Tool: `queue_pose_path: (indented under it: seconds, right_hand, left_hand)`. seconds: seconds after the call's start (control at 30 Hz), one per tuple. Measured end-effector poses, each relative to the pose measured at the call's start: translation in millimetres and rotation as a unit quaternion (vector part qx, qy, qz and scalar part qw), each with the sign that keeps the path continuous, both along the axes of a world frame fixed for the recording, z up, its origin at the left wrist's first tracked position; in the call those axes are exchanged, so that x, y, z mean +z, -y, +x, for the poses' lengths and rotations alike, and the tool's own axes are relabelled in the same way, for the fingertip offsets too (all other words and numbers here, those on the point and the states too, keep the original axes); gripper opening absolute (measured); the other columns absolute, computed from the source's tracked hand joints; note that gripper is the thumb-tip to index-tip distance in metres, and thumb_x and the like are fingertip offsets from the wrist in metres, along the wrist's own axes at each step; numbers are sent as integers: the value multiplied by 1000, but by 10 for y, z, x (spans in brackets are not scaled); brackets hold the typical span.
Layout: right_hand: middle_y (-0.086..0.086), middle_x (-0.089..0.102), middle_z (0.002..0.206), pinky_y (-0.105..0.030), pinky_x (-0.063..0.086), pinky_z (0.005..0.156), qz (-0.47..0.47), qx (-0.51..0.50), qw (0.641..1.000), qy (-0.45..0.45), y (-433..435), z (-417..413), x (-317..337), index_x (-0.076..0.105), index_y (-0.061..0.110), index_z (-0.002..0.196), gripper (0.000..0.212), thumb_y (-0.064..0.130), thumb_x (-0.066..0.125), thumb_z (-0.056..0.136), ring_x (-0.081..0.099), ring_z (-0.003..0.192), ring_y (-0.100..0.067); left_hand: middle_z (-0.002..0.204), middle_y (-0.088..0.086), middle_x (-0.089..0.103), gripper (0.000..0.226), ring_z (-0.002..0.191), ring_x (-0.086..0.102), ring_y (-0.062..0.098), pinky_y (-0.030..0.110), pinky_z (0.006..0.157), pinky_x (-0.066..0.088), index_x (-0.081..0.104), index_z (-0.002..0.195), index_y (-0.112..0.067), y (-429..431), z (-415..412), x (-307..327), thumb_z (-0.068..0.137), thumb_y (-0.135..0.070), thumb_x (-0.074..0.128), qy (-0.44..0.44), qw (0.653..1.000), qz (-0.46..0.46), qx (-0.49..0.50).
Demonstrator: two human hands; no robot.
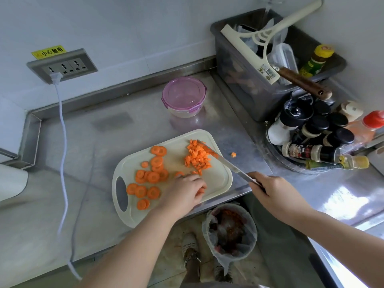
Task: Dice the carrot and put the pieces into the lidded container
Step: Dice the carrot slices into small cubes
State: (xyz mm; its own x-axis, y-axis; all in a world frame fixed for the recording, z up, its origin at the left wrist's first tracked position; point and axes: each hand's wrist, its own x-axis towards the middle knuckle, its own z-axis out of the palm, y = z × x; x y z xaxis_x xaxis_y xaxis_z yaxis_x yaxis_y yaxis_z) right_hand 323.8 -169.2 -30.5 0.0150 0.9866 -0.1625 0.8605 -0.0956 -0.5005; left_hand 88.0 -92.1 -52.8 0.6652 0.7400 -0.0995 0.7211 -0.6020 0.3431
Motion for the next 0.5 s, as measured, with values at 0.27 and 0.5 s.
queue_pose_path:
  seconds: [0.27, 0.5]
  right_hand:
    - [9, 48, 57, -18, 34, 51, -16, 8, 1000, -1, -14, -55, 25, 57, 23, 123, 27, 25, 44, 100, 51, 57, -16]
    - [5, 55, 62, -28, 40, 54, -29, 8, 1000, -3, -1, -45, 19, 57, 23, 123, 27, 27, 43, 100, 56, 60, -19]
  left_hand:
    - [118, -9, 54, 32, 101, 57, 19, 28, 85, 40, 58, 119, -25, -4, -27, -42, 89, -36, 59, -25, 997, 28, 62]
    - [100, -13, 64, 35, 95, 55, 17, 33, 76, 39, 70, 102, -31, -54, -106, -26, 79, -55, 61, -96, 987, 94, 85]
